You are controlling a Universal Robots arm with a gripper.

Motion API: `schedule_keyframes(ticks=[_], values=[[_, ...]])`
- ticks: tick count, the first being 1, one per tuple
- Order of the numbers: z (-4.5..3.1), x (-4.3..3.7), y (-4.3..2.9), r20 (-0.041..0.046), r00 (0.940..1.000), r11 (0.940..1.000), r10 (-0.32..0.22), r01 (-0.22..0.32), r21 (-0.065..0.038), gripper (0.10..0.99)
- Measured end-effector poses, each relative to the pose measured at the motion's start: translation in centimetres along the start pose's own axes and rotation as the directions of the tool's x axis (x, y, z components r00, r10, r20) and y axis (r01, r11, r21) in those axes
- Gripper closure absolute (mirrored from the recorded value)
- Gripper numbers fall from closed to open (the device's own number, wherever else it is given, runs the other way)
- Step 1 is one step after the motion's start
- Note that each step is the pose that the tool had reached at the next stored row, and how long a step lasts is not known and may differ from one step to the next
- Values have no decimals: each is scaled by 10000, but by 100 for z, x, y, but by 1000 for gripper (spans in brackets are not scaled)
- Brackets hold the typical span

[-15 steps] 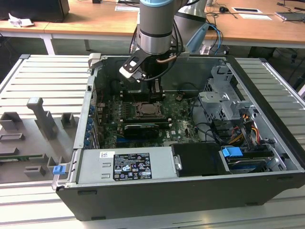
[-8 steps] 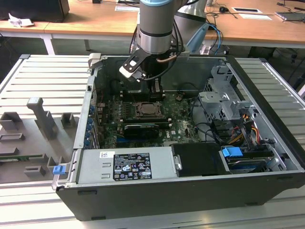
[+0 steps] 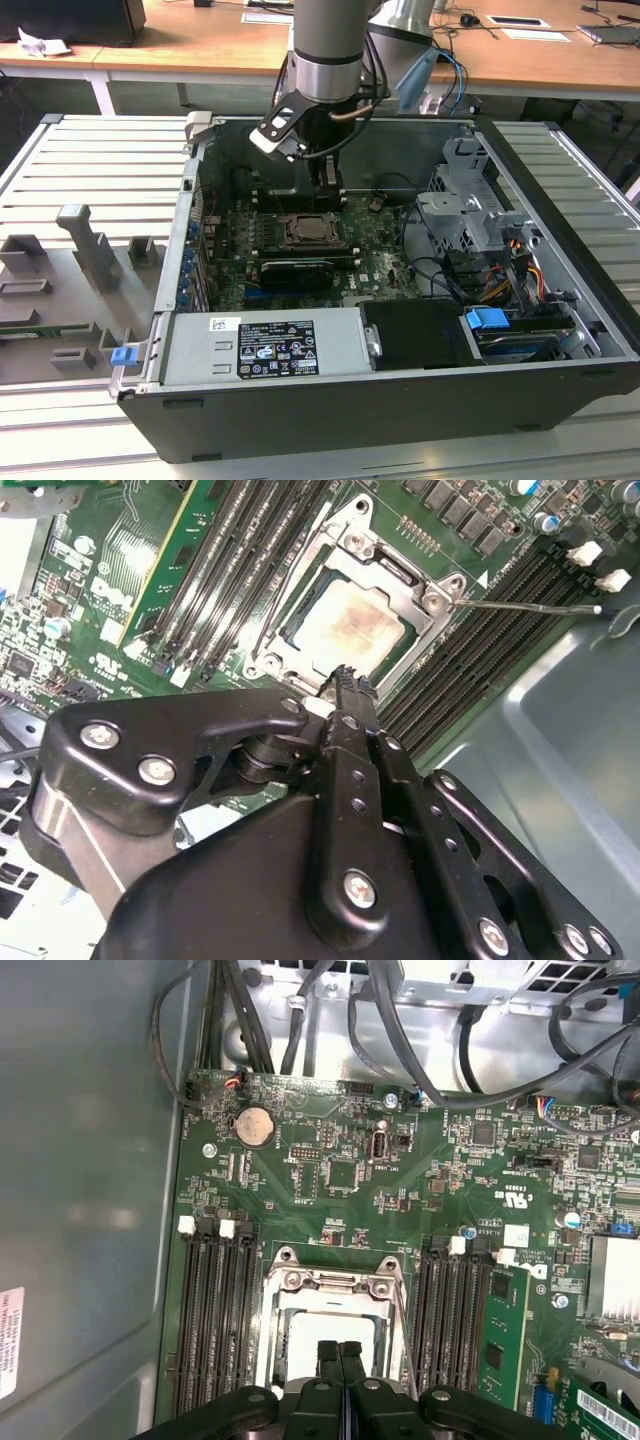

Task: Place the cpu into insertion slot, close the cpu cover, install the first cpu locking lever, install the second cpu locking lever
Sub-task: 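Install the first cpu locking lever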

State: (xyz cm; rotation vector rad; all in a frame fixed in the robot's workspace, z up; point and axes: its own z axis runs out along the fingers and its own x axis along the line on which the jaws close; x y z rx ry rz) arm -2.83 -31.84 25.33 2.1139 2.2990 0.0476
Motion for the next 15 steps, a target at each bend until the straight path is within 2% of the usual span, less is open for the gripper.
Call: schedule_keyframes(ticks=[4, 15], values=[[-76, 1, 3, 0, 10000, 10000, 1, -1, 1, 980], [-113, 1, 4, -6, 10000, 10000, 2, -2, -1, 980]])
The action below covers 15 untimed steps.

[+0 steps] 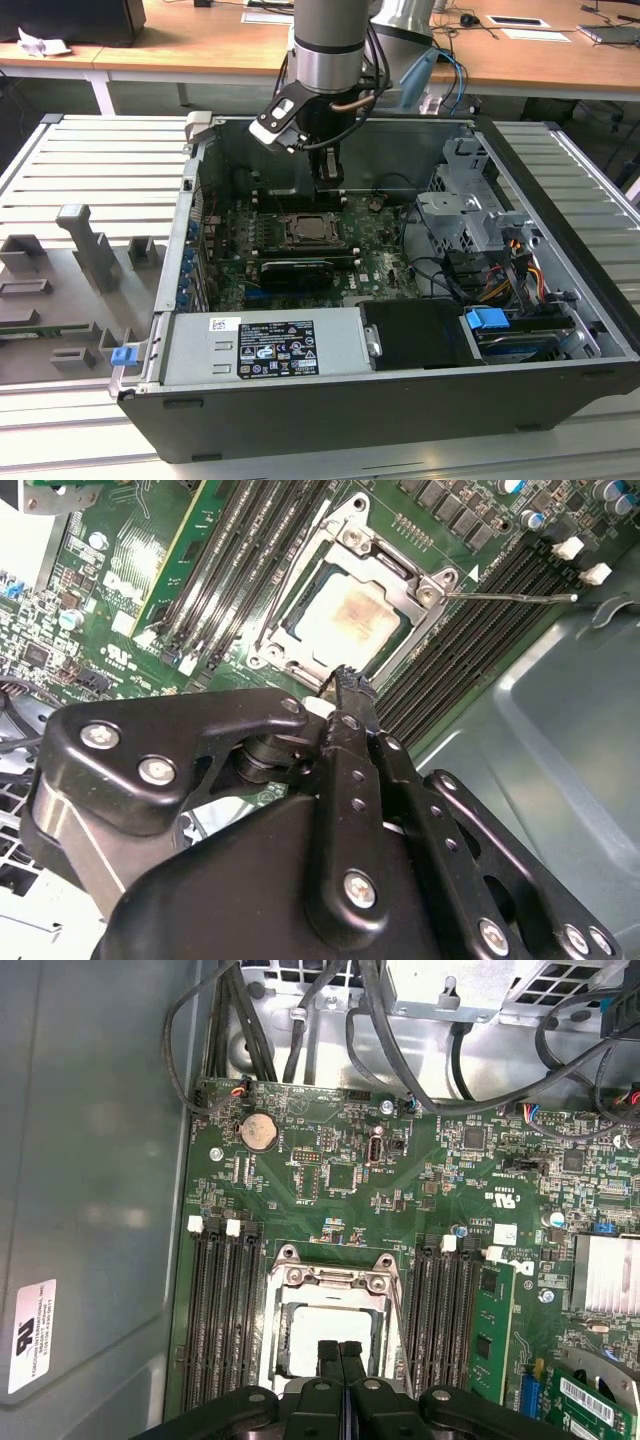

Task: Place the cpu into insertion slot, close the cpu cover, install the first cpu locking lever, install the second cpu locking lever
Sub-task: 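Install the first cpu locking lever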

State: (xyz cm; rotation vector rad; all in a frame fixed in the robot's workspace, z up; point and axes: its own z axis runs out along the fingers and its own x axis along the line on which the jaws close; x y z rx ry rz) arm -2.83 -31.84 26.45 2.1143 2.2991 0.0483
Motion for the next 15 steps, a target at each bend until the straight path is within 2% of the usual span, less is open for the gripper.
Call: schedule_keyframes(ticks=[15], values=[[-46, 0, 2, -2, 10000, 10000, 1, -1, 1, 980]])
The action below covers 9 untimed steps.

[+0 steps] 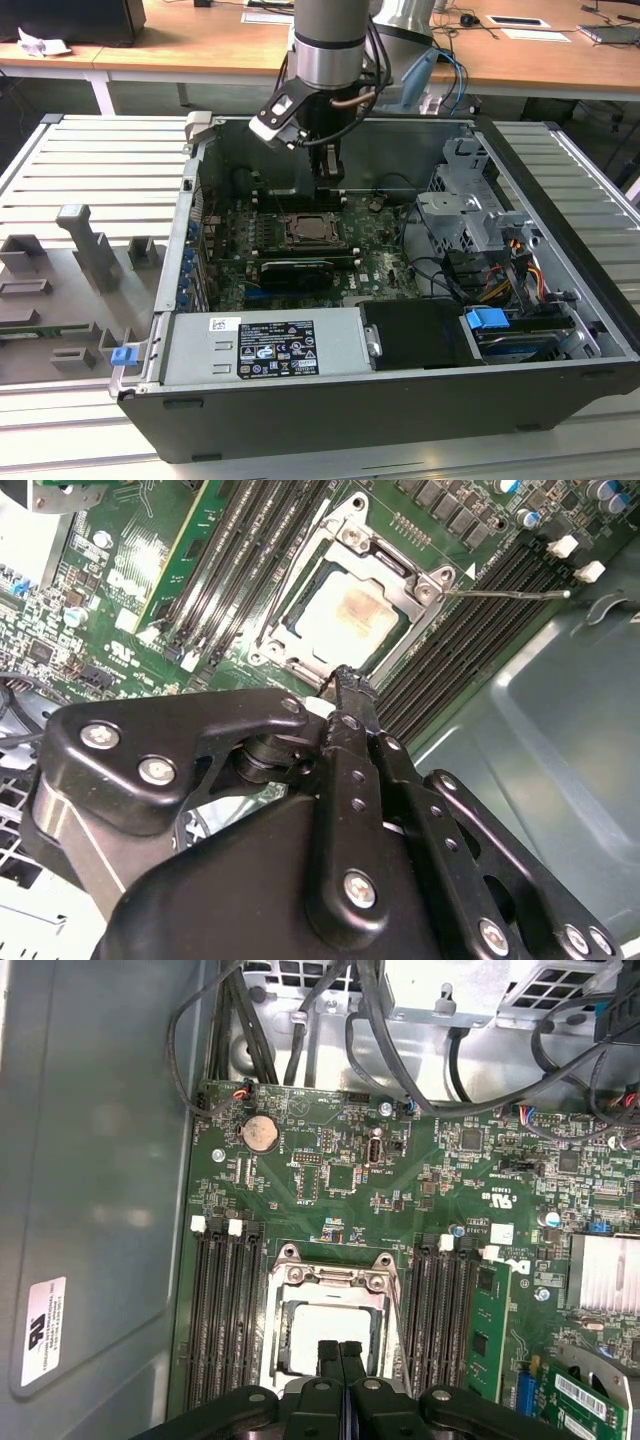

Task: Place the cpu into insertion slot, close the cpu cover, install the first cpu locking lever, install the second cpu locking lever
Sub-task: 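Install the first cpu locking lever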

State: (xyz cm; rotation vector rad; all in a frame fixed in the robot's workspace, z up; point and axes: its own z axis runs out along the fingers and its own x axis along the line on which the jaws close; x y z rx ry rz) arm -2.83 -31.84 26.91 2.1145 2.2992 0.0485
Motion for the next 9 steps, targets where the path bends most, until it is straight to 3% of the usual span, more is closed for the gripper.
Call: schedule_keyframes(ticks=[9], values=[[-50, 0, 2, -1, 10000, 10000, 0, 0, 0, 980]])
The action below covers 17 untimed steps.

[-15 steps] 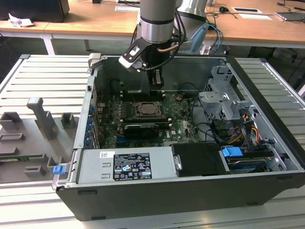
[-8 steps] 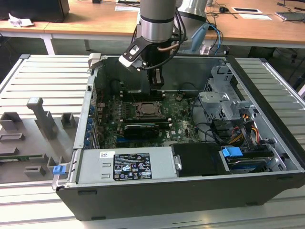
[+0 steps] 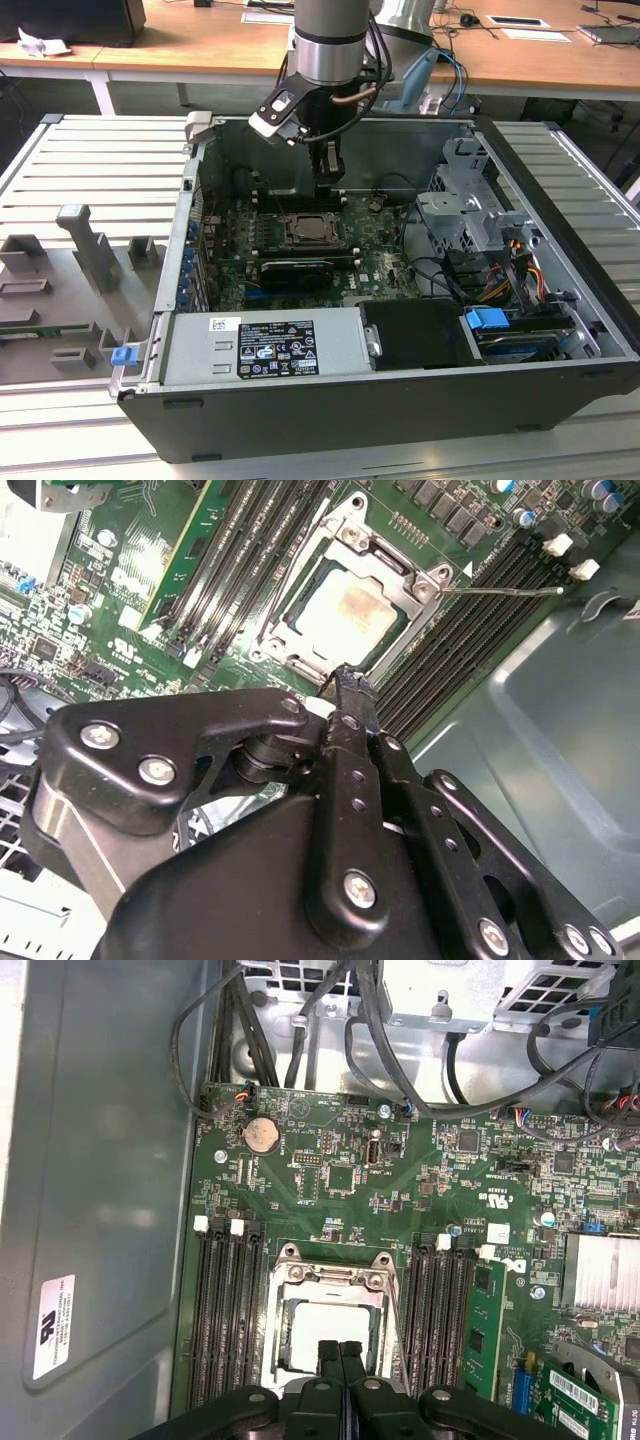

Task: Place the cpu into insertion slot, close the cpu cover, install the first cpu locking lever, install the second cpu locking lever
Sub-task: 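Install the first cpu locking lever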

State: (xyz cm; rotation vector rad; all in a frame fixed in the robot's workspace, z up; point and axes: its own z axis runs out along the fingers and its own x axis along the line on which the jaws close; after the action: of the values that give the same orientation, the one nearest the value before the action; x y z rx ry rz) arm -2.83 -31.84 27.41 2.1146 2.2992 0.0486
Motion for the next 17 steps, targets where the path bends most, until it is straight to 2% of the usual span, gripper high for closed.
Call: schedule_keyframes(ticks=[8, 10, 14, 17], values=[[-57, 1, 2, 0, 10000, 10000, 1, -1, 0, 980], [-112, 1, 4, 0, 10000, 10000, 0, 0, 0, 980], [-159, 1, 6, 0, 10000, 10000, 0, 0, 0, 980], [-237, 2, 8, -1, 10000, 10000, 1, -1, 0, 980]])
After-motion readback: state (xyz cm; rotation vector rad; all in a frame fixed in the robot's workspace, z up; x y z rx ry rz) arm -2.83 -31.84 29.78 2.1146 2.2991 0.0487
